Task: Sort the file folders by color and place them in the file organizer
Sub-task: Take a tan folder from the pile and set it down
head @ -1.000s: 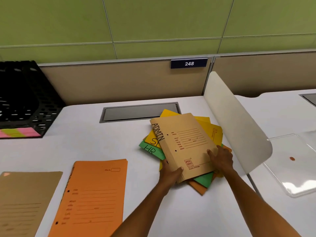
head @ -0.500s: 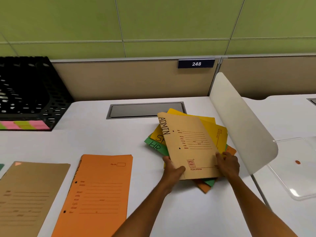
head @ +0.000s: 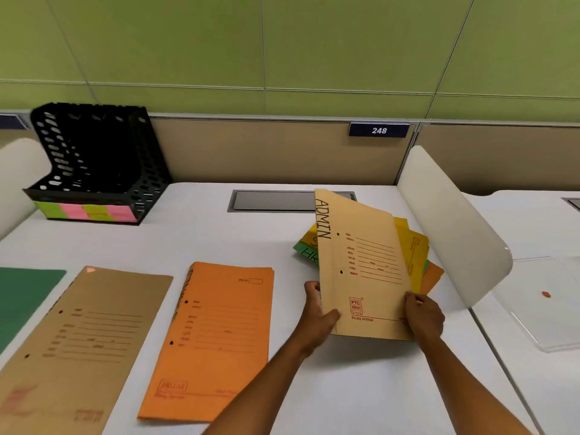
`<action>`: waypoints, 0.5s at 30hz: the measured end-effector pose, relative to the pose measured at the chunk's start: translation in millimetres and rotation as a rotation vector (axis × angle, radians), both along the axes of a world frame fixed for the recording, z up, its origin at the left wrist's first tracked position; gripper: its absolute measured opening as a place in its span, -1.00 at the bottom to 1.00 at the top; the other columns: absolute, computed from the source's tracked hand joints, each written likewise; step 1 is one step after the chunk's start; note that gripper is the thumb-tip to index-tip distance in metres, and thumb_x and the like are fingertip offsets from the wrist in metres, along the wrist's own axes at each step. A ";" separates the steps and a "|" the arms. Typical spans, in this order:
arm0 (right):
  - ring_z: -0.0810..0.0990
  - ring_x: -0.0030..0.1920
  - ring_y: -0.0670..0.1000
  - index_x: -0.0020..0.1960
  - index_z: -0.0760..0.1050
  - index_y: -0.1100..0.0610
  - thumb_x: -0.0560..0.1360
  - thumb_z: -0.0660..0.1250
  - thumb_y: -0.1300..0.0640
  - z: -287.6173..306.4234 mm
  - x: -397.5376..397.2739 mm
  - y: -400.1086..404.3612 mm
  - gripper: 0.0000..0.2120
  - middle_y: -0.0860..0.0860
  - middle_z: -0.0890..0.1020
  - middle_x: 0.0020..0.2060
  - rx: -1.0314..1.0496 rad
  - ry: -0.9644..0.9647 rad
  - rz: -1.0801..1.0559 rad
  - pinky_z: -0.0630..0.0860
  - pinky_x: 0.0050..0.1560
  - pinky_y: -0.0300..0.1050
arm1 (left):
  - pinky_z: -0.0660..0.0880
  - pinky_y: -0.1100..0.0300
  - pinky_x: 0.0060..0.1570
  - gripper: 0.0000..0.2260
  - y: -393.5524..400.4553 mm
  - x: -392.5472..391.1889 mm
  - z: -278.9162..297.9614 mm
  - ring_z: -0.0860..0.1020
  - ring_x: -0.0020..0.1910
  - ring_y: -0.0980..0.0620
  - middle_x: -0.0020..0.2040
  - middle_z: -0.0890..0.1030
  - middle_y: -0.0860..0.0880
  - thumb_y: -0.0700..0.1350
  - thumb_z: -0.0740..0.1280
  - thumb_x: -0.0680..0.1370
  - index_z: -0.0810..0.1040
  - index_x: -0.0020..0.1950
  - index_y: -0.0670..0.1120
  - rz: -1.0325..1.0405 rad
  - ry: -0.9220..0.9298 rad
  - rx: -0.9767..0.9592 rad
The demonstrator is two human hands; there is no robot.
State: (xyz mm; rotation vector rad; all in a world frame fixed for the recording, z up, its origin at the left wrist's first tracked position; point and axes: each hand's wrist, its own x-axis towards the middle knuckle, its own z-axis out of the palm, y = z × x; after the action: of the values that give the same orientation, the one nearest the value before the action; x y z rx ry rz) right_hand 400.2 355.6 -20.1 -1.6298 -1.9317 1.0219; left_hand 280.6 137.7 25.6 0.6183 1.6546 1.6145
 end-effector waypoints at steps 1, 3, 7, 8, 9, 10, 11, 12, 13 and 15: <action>0.53 0.00 0.18 0.17 0.56 0.18 0.60 0.15 -0.06 1.9 0.8 -8.5 -0.63 0.18 0.63 0.06 -0.011 0.011 -0.006 0.46 0.07 0.05 | 0.60 0.21 -0.03 -0.60 -9.7 1.3 1.7 0.52 0.24 0.00 0.29 0.45 -0.02 -0.27 0.28 0.57 0.12 0.23 -0.01 0.004 0.006 0.007; 0.53 0.11 0.22 0.24 0.53 0.18 0.60 0.17 -0.06 7.3 1.9 -29.9 -0.61 0.19 0.59 0.13 -0.054 0.052 -0.011 0.45 0.09 0.03 | 0.60 0.18 0.02 -0.60 -33.5 4.1 3.8 0.53 0.23 0.02 0.28 0.46 -0.04 -0.29 0.28 0.56 0.13 0.22 -0.03 0.018 0.024 0.016; 0.49 0.19 0.23 0.32 0.47 0.19 0.60 0.20 -0.04 18.2 4.7 -70.9 -0.60 0.19 0.54 0.21 -0.113 0.148 0.016 0.44 0.12 0.03 | 0.58 0.18 0.06 -0.62 -83.1 10.9 7.1 0.54 0.21 0.07 0.24 0.49 -0.08 -0.32 0.27 0.54 0.16 0.22 -0.08 0.065 0.060 0.021; 0.48 0.20 0.22 0.32 0.46 0.18 0.59 0.20 -0.03 19.9 5.9 -80.5 -0.60 0.18 0.54 0.22 -0.120 0.157 0.034 0.43 0.15 0.05 | 0.57 0.18 0.07 -0.62 -96.2 12.9 8.2 0.54 0.21 0.08 0.24 0.49 -0.09 -0.33 0.27 0.54 0.17 0.23 -0.09 0.072 0.064 0.024; 0.48 0.21 0.21 0.31 0.47 0.16 0.59 0.22 -0.02 20.0 7.2 -90.0 -0.62 0.17 0.54 0.23 -0.132 0.169 0.048 0.42 0.15 0.05 | 0.57 0.19 0.08 -0.62 -110.2 14.8 8.1 0.54 0.21 0.09 0.24 0.49 -0.09 -0.34 0.26 0.54 0.16 0.24 -0.10 0.082 0.064 0.032; 0.47 0.21 0.19 0.31 0.47 0.15 0.58 0.23 -0.01 20.9 7.9 -100.5 -0.63 0.15 0.53 0.23 -0.150 0.187 0.052 0.42 0.14 0.03 | 0.56 0.19 0.09 -0.61 -124.9 16.9 7.8 0.53 0.21 0.10 0.25 0.49 -0.09 -0.35 0.26 0.55 0.16 0.26 -0.11 0.091 0.065 0.036; 0.47 0.22 0.18 0.31 0.48 0.13 0.57 0.25 0.00 22.1 8.1 -109.3 -0.64 0.13 0.52 0.24 -0.165 0.212 0.054 0.41 0.12 0.01 | 0.56 0.19 0.11 -0.60 -137.4 18.1 6.9 0.53 0.22 0.10 0.26 0.49 -0.09 -0.34 0.27 0.55 0.16 0.27 -0.10 0.098 0.063 0.038; 0.46 0.23 0.16 0.31 0.48 0.12 0.56 0.27 0.01 23.2 8.2 -120.6 -0.65 0.10 0.51 0.25 -0.183 0.247 0.055 0.40 0.12 0.01 | 0.56 0.16 0.13 -0.58 -152.9 19.6 6.1 0.53 0.23 0.09 0.27 0.49 -0.08 -0.34 0.27 0.55 0.16 0.28 -0.09 0.104 0.063 0.033; 0.45 0.21 0.13 0.30 0.49 0.11 0.56 0.28 0.02 25.5 7.9 -132.0 -0.65 0.07 0.51 0.25 -0.206 0.296 0.056 0.40 0.14 0.02 | 0.56 0.12 0.15 -0.58 -167.6 20.4 4.6 0.53 0.24 0.06 0.27 0.49 -0.08 -0.33 0.28 0.55 0.16 0.29 -0.07 0.108 0.060 0.024; 0.46 0.15 0.08 0.29 0.50 0.11 0.54 0.32 0.02 27.9 5.8 -153.1 -0.65 0.04 0.52 0.21 -0.269 0.374 0.071 0.41 0.17 0.05 | 0.56 0.04 0.17 -0.57 -197.0 21.7 3.1 0.53 0.25 0.04 0.28 0.50 -0.07 -0.30 0.30 0.55 0.18 0.28 0.00 0.118 0.054 -0.003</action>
State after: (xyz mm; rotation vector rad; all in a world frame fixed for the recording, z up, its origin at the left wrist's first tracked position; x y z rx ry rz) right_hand 406.0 202.5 7.8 -1.3814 -1.6661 1.5482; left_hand 302.2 -59.3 28.7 0.5768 1.7620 1.6916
